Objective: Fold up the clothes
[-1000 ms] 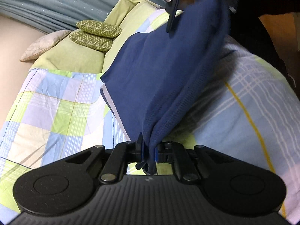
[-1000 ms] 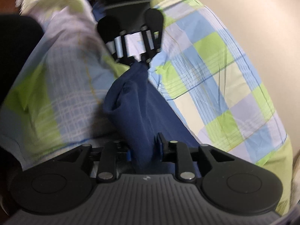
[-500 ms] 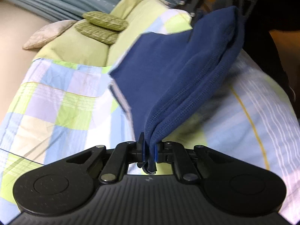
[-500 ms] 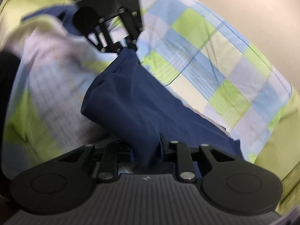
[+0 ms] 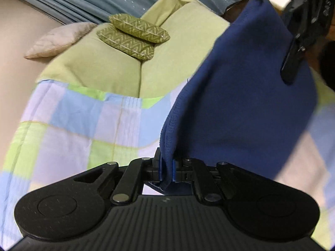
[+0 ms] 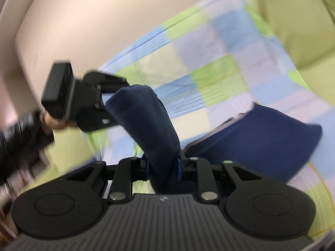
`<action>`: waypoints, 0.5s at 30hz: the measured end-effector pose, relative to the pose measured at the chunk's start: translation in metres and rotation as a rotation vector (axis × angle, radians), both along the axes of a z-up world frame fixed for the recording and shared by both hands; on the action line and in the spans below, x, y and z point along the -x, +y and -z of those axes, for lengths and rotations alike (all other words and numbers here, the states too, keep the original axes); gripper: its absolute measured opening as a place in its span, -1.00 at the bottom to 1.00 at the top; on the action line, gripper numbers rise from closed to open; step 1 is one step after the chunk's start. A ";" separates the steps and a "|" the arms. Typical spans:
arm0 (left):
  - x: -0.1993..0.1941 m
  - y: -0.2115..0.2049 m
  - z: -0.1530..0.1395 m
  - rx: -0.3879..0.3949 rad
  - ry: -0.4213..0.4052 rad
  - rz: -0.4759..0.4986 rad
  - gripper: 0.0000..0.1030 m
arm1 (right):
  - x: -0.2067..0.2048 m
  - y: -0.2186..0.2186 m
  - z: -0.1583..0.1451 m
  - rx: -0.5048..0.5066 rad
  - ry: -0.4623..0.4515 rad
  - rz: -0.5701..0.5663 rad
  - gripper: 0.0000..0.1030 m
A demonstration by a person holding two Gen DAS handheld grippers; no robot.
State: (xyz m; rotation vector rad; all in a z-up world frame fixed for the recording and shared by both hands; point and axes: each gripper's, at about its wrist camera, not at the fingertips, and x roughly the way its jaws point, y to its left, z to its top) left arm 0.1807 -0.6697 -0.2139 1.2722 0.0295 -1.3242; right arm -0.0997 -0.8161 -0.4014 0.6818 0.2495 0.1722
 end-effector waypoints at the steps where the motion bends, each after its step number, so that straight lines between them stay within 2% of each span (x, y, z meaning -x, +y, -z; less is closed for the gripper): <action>1: -0.004 -0.014 0.007 -0.007 0.007 0.003 -0.81 | -0.002 -0.013 0.007 -0.048 0.000 0.027 -0.62; 4: -0.015 -0.059 0.043 -0.049 0.043 0.014 -0.81 | -0.007 -0.046 0.033 -0.164 0.017 0.102 -0.63; 6: -0.019 -0.067 0.058 -0.071 0.055 0.010 -0.78 | -0.009 -0.057 0.046 -0.197 0.034 0.131 -0.64; 9: -0.029 -0.084 0.089 -0.105 0.086 -0.014 -0.63 | -0.016 -0.071 0.067 -0.237 0.080 0.185 -0.64; 12: -0.035 -0.088 0.105 -0.079 0.129 -0.049 -0.53 | -0.021 -0.078 0.085 -0.255 0.125 0.214 -0.64; 15: -0.035 -0.085 0.106 -0.018 0.117 -0.072 -0.34 | -0.021 -0.081 0.093 -0.267 0.133 0.209 -0.57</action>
